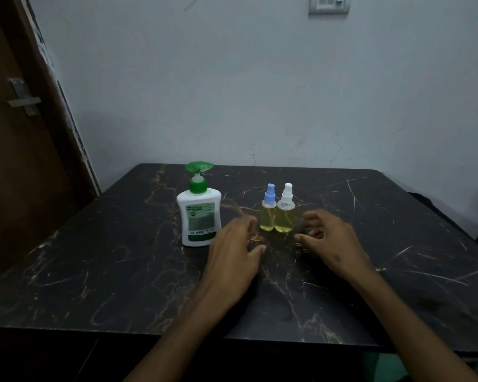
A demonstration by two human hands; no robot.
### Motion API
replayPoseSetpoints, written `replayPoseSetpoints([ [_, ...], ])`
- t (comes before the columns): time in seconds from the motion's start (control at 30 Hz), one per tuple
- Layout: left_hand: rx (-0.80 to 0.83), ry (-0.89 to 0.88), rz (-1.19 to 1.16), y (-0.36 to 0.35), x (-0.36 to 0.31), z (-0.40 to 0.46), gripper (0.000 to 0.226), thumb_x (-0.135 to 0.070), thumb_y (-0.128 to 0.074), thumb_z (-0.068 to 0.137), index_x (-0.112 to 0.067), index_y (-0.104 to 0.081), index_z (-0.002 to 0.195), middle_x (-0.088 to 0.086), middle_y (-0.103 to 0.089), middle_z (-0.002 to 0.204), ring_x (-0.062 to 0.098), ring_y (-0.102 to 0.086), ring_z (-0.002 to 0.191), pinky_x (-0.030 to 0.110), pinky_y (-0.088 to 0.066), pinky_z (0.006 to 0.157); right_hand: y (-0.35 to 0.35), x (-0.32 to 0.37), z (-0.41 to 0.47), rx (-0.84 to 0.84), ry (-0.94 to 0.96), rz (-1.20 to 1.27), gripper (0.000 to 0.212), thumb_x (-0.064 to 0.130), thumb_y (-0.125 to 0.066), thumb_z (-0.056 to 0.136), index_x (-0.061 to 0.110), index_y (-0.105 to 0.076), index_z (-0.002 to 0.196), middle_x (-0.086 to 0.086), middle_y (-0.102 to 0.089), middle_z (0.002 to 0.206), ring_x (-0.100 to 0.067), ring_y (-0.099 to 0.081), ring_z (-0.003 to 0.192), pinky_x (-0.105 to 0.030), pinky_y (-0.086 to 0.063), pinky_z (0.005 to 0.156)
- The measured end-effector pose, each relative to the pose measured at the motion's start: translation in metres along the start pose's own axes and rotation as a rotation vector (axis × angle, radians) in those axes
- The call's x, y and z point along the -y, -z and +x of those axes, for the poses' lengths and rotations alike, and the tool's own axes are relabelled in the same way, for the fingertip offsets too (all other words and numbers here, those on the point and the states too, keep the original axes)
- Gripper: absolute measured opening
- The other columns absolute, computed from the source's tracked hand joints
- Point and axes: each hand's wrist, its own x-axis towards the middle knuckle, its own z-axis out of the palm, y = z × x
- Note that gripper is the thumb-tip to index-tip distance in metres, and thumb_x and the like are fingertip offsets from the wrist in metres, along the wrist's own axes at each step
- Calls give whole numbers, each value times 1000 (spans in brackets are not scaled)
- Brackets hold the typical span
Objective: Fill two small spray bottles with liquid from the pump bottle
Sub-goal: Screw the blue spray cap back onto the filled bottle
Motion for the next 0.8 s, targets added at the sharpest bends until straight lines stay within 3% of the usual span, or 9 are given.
replayPoseSetpoints([
  [0.1,-160,54,-31,44,8,-34,22,-22,-86,82,-29,-68,93,-16,-69,88,-3,-65,83,15,-54,73,11,-9,-18,7,-4,27,50,32,-86,84,25,-64,128,13,-72,110,-1,-67,91,-20,-54,79],
  [0.2,-286,189,25,84,42,-39,31,-29,-85,79,-33,-59,94,-16,-63,93,1,-61,85,25,-55,76,14,-15,-30,2,-11,47,47,29,-88,81,26,-67,124,14,-73,106,-4,-69,90,-24,-57,81],
  [0.3,-177,293,67,97,71,-25,61,-35,-92,72,-34,-55,120,-13,-59,122,7,-59,109,38,-55,94,9,-12,-32,-5,-6,32,45,28,-88,80,26,-69,121,14,-73,103,-5,-69,88,-33,-61,84],
  [0.4,10,327,-21,92,86,-8,79,-34,-96,68,-31,-53,134,-11,-61,132,8,-60,118,38,-52,103,2,-4,-30,-8,-3,34,43,24,-87,82,22,-70,121,13,-73,100,-4,-69,87,-32,-60,84],
  [0.57,135,312,-145,84,94,16,66,-25,-94,71,-30,-61,128,-16,-68,121,-2,-63,107,26,-51,92,-1,2,-31,-21,5,24,41,24,-86,84,24,-69,121,14,-73,100,-1,-68,87,-20,-55,78],
  [0.8,169,291,-227,75,103,41,50,-13,-89,77,-40,-66,113,-14,-75,116,6,-70,108,36,-54,99,1,-1,-28,-16,-4,-1,41,26,-86,84,21,-70,121,14,-73,101,-3,-69,88,-31,-60,85],
])
